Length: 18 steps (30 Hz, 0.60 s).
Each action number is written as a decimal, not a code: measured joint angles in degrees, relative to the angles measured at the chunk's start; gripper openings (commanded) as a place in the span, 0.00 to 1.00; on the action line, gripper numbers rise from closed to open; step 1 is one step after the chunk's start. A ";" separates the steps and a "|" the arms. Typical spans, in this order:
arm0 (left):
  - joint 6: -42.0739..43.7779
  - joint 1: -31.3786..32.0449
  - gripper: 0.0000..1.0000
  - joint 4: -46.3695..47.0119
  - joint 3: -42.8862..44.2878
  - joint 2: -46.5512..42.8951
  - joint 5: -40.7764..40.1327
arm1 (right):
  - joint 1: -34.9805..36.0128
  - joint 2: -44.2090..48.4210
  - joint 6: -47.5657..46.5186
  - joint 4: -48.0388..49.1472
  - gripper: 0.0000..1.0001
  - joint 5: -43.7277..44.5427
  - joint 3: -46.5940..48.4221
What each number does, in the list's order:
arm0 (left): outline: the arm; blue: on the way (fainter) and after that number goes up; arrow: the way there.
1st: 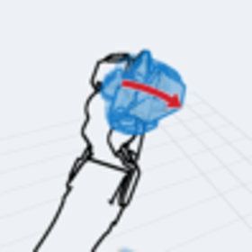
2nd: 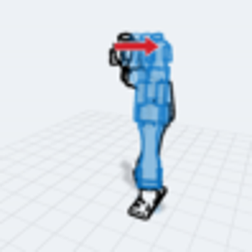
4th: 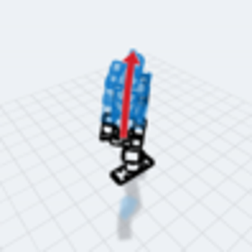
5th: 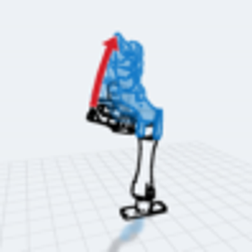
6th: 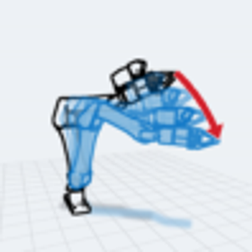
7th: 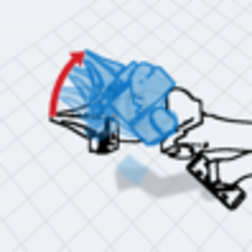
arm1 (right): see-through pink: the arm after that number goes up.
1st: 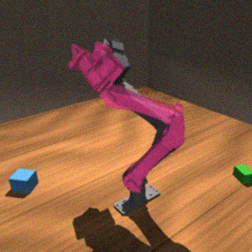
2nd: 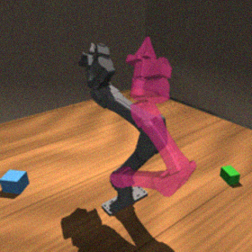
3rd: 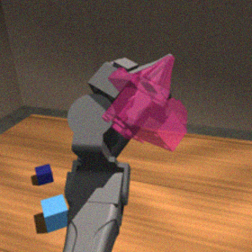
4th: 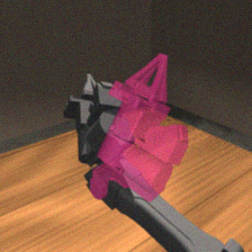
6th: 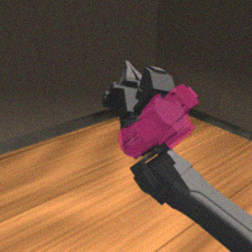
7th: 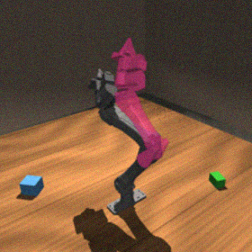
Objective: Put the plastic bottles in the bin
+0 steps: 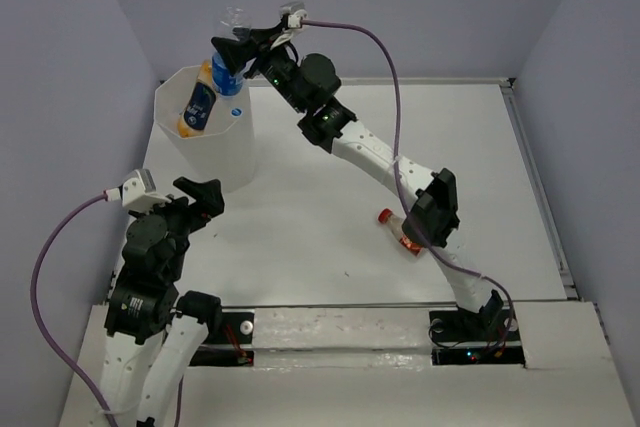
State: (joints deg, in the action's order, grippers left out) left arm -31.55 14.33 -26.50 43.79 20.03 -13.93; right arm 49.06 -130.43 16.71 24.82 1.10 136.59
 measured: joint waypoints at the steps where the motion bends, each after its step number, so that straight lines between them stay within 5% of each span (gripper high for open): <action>1: -0.02 0.35 0.99 -0.07 -0.35 -0.24 -0.11 | 0.17 -1.73 -0.37 -0.11 0.21 0.00 1.84; 7: -0.02 1.36 0.99 0.00 -0.76 -0.79 -0.50 | 0.52 -6.12 -1.90 -0.31 0.40 -0.07 2.75; 12: 0.00 1.36 0.99 0.15 -0.83 -1.29 -0.44 | 0.52 -6.40 -2.75 -1.81 0.80 -2.01 -0.57; 18: 0.15 1.36 0.99 0.59 -1.18 -1.38 0.26 | 0.63 -6.34 -4.92 -5.27 0.97 -3.32 -0.24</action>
State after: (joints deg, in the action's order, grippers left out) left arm -31.40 15.68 -25.91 42.61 18.65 -13.67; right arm 49.69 -136.77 11.79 19.55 -2.22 136.35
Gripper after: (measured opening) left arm 0.989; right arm 0.914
